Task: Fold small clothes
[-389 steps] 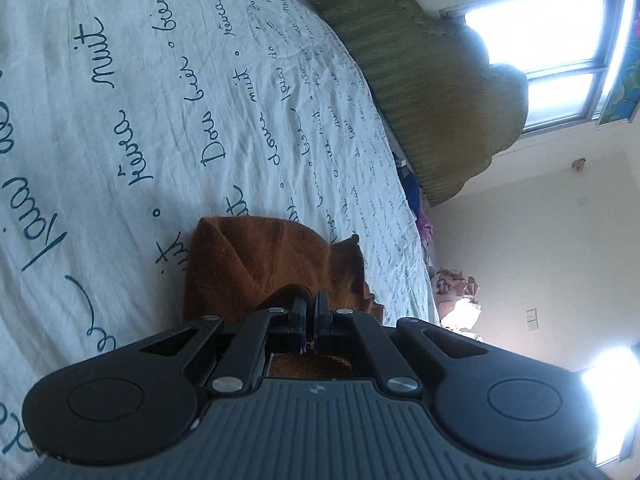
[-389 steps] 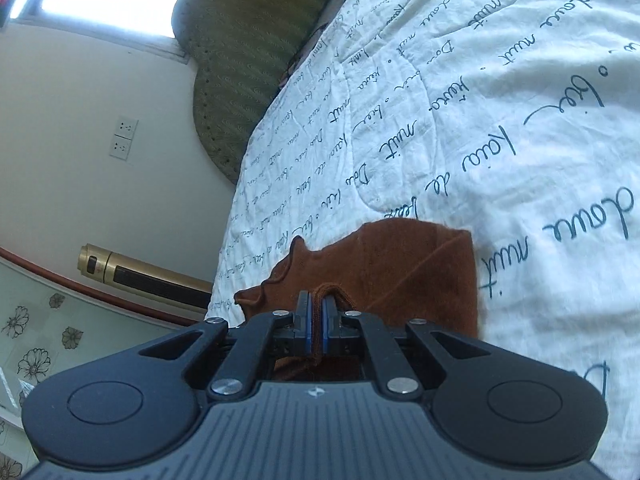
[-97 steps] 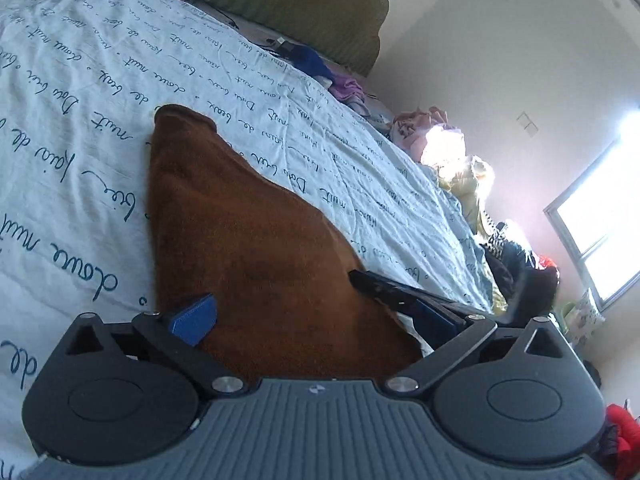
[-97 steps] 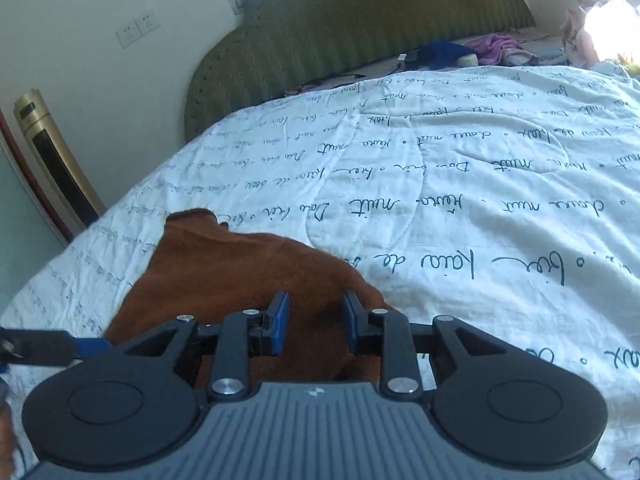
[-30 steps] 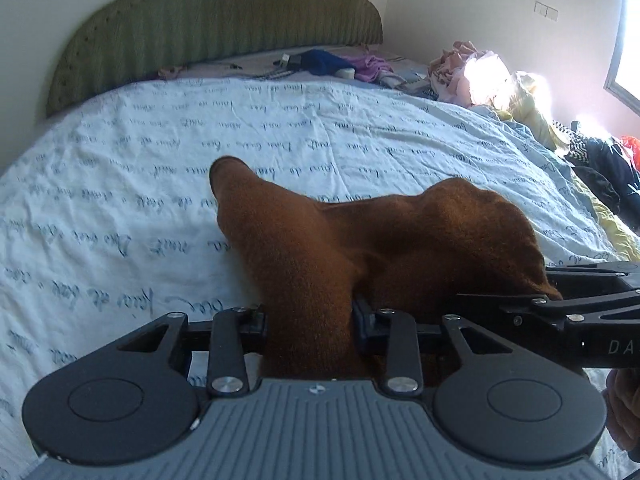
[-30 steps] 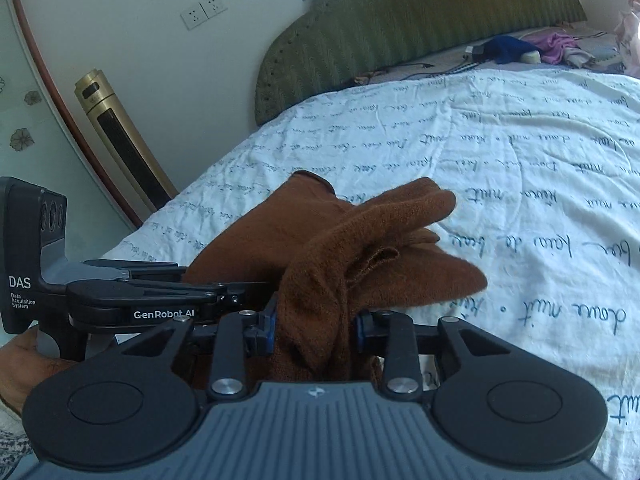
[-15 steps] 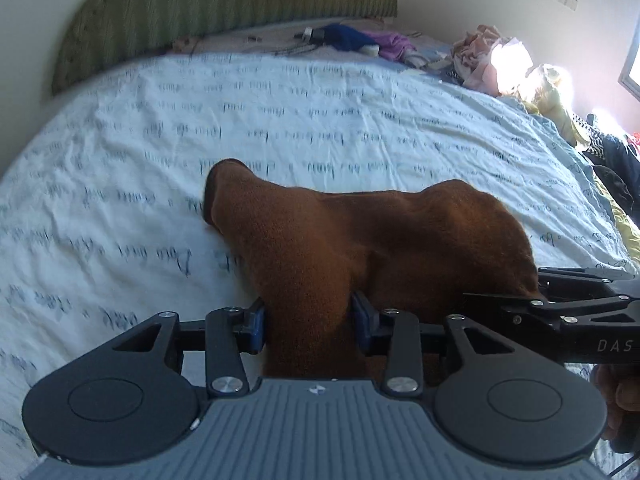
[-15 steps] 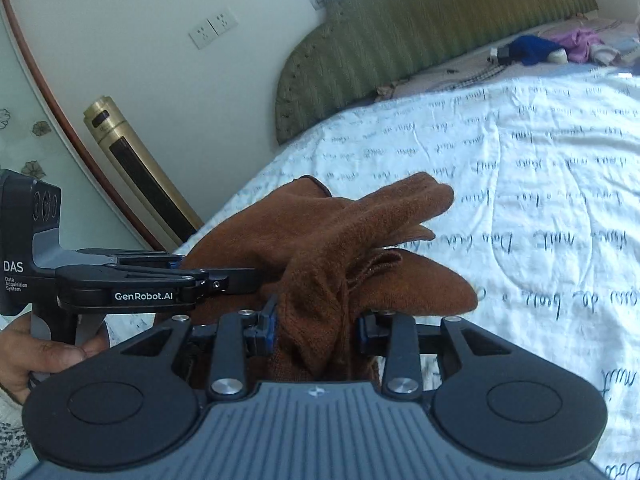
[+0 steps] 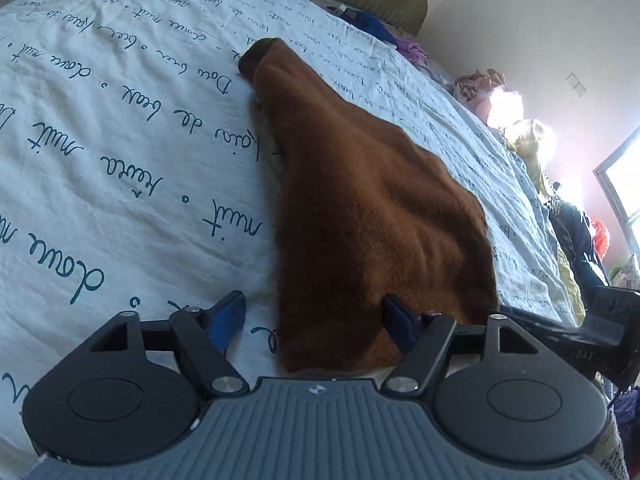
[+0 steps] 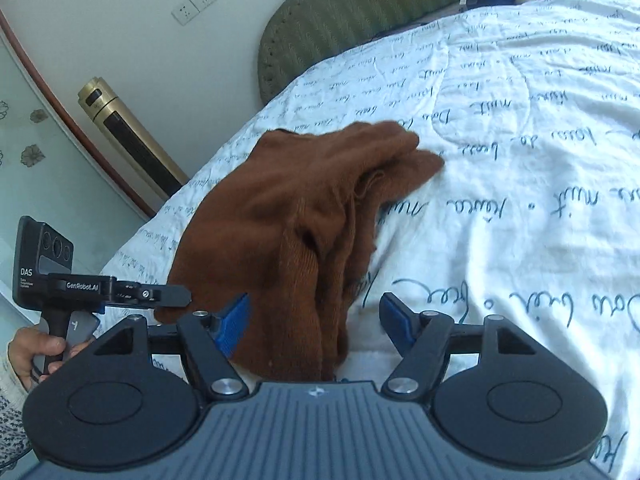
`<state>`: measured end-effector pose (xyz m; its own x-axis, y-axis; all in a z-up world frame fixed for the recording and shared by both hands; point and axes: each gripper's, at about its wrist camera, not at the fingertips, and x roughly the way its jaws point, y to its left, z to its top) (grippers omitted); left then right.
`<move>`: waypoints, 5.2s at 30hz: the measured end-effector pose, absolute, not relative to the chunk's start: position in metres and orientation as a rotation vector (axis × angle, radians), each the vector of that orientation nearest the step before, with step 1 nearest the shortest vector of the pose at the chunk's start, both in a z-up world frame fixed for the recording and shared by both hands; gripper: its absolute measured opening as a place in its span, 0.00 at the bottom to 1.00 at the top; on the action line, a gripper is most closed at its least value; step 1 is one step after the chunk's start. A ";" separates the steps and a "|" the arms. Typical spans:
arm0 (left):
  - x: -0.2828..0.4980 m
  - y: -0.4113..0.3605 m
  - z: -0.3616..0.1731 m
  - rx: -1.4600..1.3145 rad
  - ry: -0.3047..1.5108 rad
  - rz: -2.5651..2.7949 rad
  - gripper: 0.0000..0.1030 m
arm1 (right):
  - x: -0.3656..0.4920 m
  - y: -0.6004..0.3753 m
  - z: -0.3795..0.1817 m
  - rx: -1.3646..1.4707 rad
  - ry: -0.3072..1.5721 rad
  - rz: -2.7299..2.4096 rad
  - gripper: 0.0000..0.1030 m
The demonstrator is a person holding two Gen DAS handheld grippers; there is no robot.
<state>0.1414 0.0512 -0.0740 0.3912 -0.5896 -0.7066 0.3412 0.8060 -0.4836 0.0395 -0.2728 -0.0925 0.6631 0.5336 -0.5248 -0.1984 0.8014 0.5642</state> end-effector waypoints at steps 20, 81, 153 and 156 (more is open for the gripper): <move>0.104 0.086 -0.074 -0.561 1.097 -0.549 0.59 | 0.019 -0.277 -0.064 0.375 0.682 0.317 0.79; 0.004 0.163 -0.017 0.153 0.821 -0.064 1.00 | -0.125 -0.381 -0.056 0.153 0.792 -0.242 0.85; 0.033 -0.008 -0.096 0.111 0.747 -0.220 1.00 | 0.012 -0.199 -0.098 0.028 0.733 -0.015 1.00; 0.032 -0.010 -0.096 0.118 0.747 -0.211 1.00 | 0.011 -0.199 -0.098 0.025 0.731 -0.015 1.00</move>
<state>0.0316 -0.0097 -0.0961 0.7136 -0.1482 -0.6847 0.2320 0.9722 0.0313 0.0112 -0.1993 -0.0977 0.7441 -0.0051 -0.6680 0.0229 0.9996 0.0179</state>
